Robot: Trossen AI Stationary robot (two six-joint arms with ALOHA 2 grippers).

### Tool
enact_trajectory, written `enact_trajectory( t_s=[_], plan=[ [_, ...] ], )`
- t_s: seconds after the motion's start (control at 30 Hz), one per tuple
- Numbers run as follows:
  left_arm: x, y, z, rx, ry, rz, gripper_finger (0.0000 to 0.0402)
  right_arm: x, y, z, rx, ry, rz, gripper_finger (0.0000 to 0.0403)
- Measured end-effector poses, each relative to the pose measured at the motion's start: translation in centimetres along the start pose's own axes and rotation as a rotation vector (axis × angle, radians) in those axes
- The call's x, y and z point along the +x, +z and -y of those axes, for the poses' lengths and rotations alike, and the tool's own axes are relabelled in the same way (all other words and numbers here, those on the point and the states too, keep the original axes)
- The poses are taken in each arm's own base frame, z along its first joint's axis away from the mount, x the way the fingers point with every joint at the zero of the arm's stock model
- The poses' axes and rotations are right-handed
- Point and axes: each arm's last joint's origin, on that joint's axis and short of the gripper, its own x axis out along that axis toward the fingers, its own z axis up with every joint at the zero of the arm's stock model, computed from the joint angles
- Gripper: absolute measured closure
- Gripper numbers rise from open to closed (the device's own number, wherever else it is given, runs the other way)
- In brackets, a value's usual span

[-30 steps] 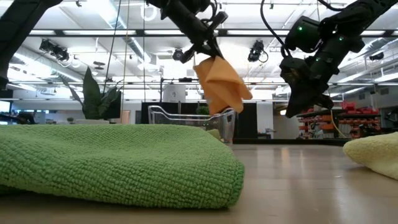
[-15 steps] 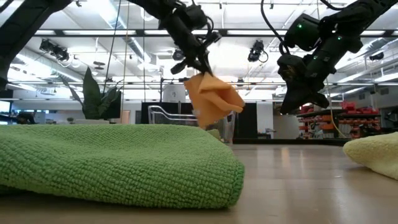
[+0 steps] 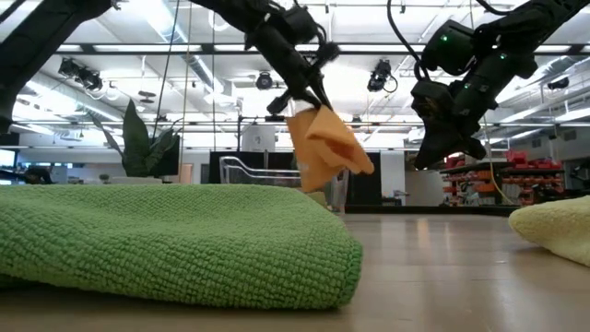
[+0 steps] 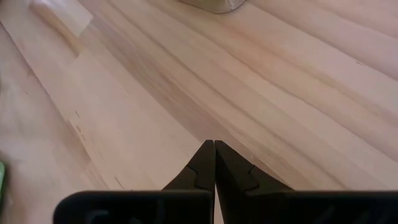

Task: Fold microfiber towels
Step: Put the orange microfiber cloth into the transparent bin

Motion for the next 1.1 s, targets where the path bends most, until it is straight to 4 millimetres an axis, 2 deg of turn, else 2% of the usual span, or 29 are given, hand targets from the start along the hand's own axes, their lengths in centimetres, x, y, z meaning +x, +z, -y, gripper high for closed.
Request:
enact_trajectory(
  t_s=[0.17,0.3,0.43,0.67,0.97,1.1],
  plan=[
    [2.7,-0.2,-1.4,-0.045,0.046,-0.046,0.0393,0.0,0.0,0.0,-0.005,0.000,-0.001,0.0394],
    [3.7,0.4,-2.8,-0.069,0.078,-0.047,0.0393,0.0,-0.2,0.0,-0.003,-0.005,-0.013,0.0393],
    [3.5,1.1,-4.1,-0.100,0.119,-0.053,0.0393,0.0,-0.4,-0.2,-0.003,0.003,-0.024,0.0394],
    [2.7,1.2,-6.5,-0.142,0.304,-0.077,0.0393,0.0,-0.5,-0.4,-0.011,0.009,-0.028,0.0394],
    [2.2,2.5,-7.8,-0.164,0.345,-0.025,0.0393,0.0,-0.4,-0.4,-0.033,0.008,-0.026,0.0394],
    [2.2,2.7,-7.7,-0.163,0.327,-0.004,0.0393,0.0,-0.4,-0.4,-0.043,0.008,-0.025,0.0395]
  ],
)
